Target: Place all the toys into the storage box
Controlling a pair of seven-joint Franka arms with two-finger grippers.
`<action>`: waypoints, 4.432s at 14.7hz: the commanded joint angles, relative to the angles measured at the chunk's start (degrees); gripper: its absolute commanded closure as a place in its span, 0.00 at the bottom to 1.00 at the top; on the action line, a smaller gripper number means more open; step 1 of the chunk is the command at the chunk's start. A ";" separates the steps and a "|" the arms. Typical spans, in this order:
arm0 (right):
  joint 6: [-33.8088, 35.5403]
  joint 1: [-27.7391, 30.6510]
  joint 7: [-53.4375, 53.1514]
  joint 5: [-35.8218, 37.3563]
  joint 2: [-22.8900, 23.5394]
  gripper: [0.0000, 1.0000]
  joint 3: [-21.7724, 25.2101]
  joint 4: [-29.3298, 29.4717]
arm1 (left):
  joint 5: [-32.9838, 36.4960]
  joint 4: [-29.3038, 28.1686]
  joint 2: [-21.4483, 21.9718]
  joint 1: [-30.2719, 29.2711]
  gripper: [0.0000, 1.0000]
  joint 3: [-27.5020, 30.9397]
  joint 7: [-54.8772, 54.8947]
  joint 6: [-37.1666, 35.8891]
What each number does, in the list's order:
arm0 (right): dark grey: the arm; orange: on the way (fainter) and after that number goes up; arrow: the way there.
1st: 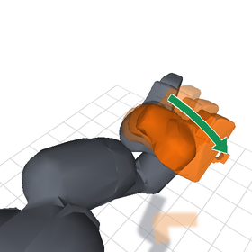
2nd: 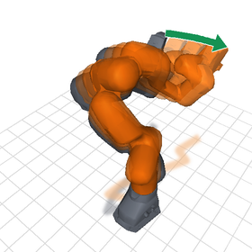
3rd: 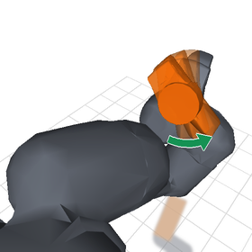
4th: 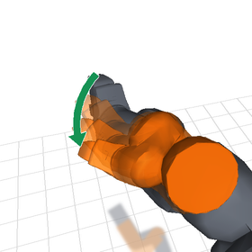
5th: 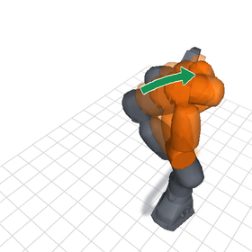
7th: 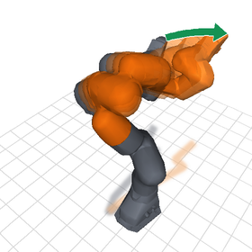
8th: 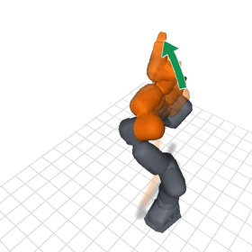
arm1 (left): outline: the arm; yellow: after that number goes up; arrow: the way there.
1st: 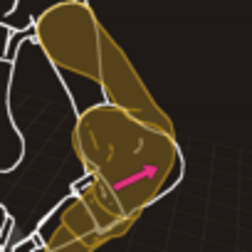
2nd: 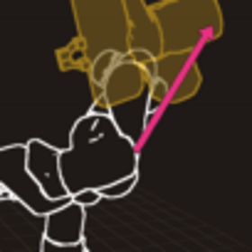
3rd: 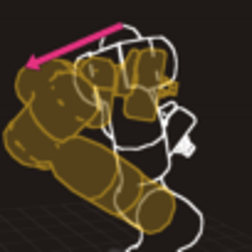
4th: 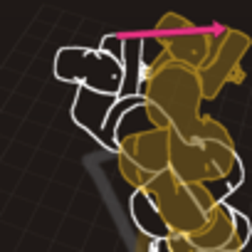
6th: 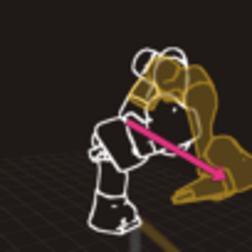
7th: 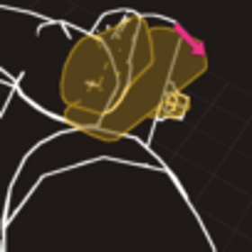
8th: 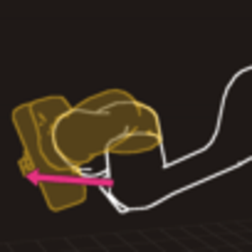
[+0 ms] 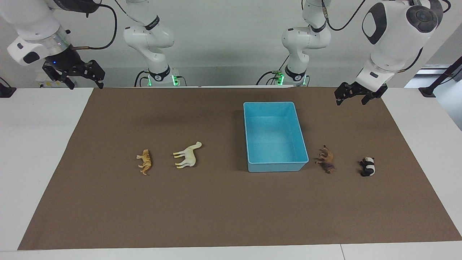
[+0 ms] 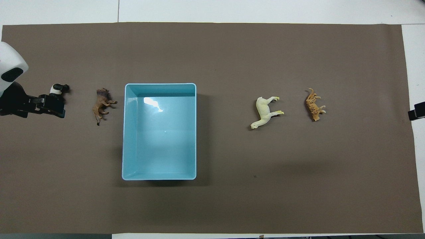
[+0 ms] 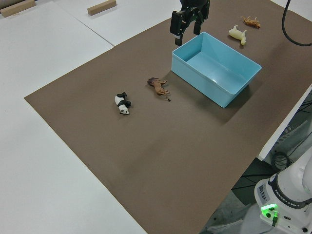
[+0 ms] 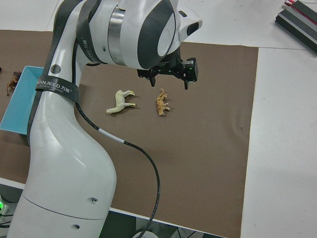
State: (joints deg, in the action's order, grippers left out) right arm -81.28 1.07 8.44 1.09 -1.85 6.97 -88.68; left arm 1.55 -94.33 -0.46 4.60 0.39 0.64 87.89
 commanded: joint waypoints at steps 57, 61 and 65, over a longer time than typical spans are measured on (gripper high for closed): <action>-54.25 -10.56 6.76 -1.09 18.20 1.00 -0.38 -30.85 | -2.95 -14.83 -21.43 -1.43 0.23 -0.22 -10.92 48.69; -51.28 -10.65 6.41 -1.09 18.20 1.00 -0.38 -27.79 | -2.86 -15.09 -21.08 -1.26 0.56 -0.22 -11.01 46.85; -44.60 -10.56 4.83 -1.09 15.57 1.00 -0.20 -21.37 | -2.95 -12.82 -21.16 -1.17 1.00 -0.22 -11.71 43.51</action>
State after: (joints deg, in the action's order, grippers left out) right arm -129.54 -9.50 14.44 0.71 16.02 6.68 -112.75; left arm -1.12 -107.06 -23.15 3.37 0.20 -10.02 133.75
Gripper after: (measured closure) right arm 0.731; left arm 0.590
